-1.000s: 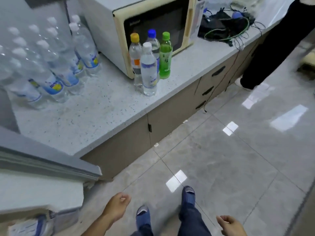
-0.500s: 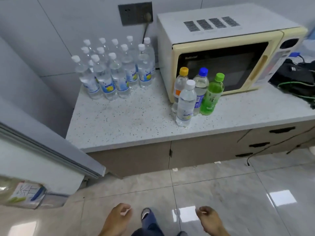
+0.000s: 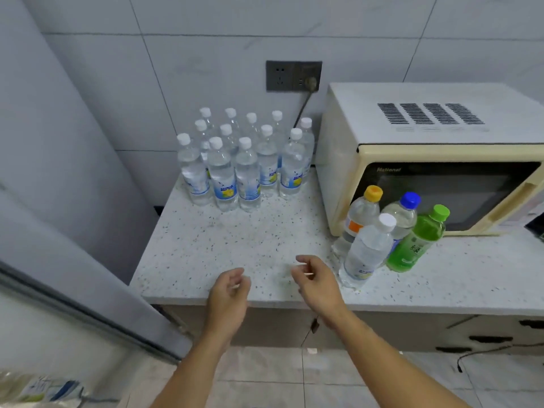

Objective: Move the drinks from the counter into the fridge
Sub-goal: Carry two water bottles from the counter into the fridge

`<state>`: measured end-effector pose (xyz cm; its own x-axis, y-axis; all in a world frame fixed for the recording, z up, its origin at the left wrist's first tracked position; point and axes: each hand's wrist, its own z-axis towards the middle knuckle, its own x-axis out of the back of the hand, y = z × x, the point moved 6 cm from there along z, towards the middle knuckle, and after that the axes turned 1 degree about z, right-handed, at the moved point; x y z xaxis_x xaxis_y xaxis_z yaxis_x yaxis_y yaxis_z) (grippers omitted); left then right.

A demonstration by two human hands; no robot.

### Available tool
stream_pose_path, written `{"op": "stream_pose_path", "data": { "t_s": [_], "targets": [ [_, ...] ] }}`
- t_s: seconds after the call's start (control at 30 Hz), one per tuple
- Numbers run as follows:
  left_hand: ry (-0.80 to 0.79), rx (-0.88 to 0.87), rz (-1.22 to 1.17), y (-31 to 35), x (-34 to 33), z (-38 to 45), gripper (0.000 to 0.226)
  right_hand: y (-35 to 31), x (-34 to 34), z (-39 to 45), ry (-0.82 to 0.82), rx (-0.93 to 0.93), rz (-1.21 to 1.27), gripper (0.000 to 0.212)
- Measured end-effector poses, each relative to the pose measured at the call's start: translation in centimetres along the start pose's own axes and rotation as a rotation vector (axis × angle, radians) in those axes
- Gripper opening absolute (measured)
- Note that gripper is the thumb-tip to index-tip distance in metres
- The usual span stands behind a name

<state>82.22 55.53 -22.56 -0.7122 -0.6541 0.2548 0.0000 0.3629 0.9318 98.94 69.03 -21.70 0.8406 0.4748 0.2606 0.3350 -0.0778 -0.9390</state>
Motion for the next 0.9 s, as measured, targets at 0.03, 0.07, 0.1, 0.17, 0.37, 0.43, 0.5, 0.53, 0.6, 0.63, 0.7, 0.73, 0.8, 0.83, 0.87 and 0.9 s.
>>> {"op": "stream_pose_path", "data": {
  "t_s": [0.03, 0.07, 0.1, 0.17, 0.37, 0.43, 0.5, 0.53, 0.6, 0.63, 0.7, 0.73, 0.8, 0.83, 0.87, 0.9],
  "targets": [
    [0.051, -0.007, -0.060, 1.1, 0.2, 0.8, 0.021, -1.3, -0.2, 1.2, 0.010, 0.023, 0.010, 0.026],
    [0.099, -0.009, -0.128, 2.1, 0.4, 1.7, 0.023, -2.6, -0.5, 2.4, 0.019, 0.041, 0.020, 0.028],
    [0.142, -0.007, -0.190, 3.1, 0.6, 2.5, 0.025, -3.9, -0.9, 3.6, 0.028, 0.055, 0.024, 0.029],
    [0.208, 0.014, -0.273, 4.9, 1.1, 4.3, 0.031, -6.4, -1.7, 6.1, 0.051, 0.072, 0.020, 0.031],
    [0.296, 0.103, -0.572, 8.5, 3.2, 10.0, 0.034, -12.2, -4.4, 14.1, 0.039, -0.009, 0.252, 0.034],
    [0.324, 0.106, -0.623, 9.7, 3.4, 11.5, 0.036, -13.9, -5.3, 16.6, 0.063, 0.008, 0.222, 0.038],
    [0.362, 0.080, -0.599, 11.1, 3.5, 12.8, 0.040, -16.0, -5.9, 19.0, 0.083, 0.082, 0.122, 0.040],
    [0.390, 0.055, -0.563, 11.8, 3.5, 13.5, 0.044, -17.0, -6.2, 20.0, 0.086, 0.122, 0.071, 0.041],
    [0.455, -0.001, -0.465, 13.3, 3.6, 14.8, 0.050, -18.7, -6.9, 22.0, 0.063, 0.179, 0.007, 0.046],
    [0.484, -0.020, -0.406, 14.0, 3.5, 15.4, 0.052, -19.3, -7.3, 22.9, 0.035, 0.196, -0.004, 0.048],
    [0.504, -0.036, -0.280, 15.4, 2.9, 17.2, 0.054, -20.0, -8.3, 24.1, -0.047, 0.207, -0.023, 0.049],
    [0.503, -0.040, -0.210, 16.0, 2.7, 18.1, 0.055, -20.1, -8.8, 24.6, -0.099, 0.206, -0.035, 0.046],
    [0.501, -0.059, -0.055, 17.1, 2.5, 20.0, 0.055, -20.0, -9.5, 25.1, -0.168, 0.226, -0.061, 0.030],
    [0.499, -0.080, 0.025, 17.7, 2.6, 20.9, 0.055, -19.8, -9.5, 25.2, -0.179, 0.247, -0.069, 0.022],
    [0.493, -0.103, 0.104, 18.2, 2.7, 21.7, 0.054, -19.6, -9.4, 25.1, -0.180, 0.268, -0.064, 0.017],
    [0.480, -0.120, 0.179, 18.6, 2.7, 22.4, 0.053, -19.2, -9.2, 24.8, -0.173, 0.286, -0.041, 0.014]
  ]
}}
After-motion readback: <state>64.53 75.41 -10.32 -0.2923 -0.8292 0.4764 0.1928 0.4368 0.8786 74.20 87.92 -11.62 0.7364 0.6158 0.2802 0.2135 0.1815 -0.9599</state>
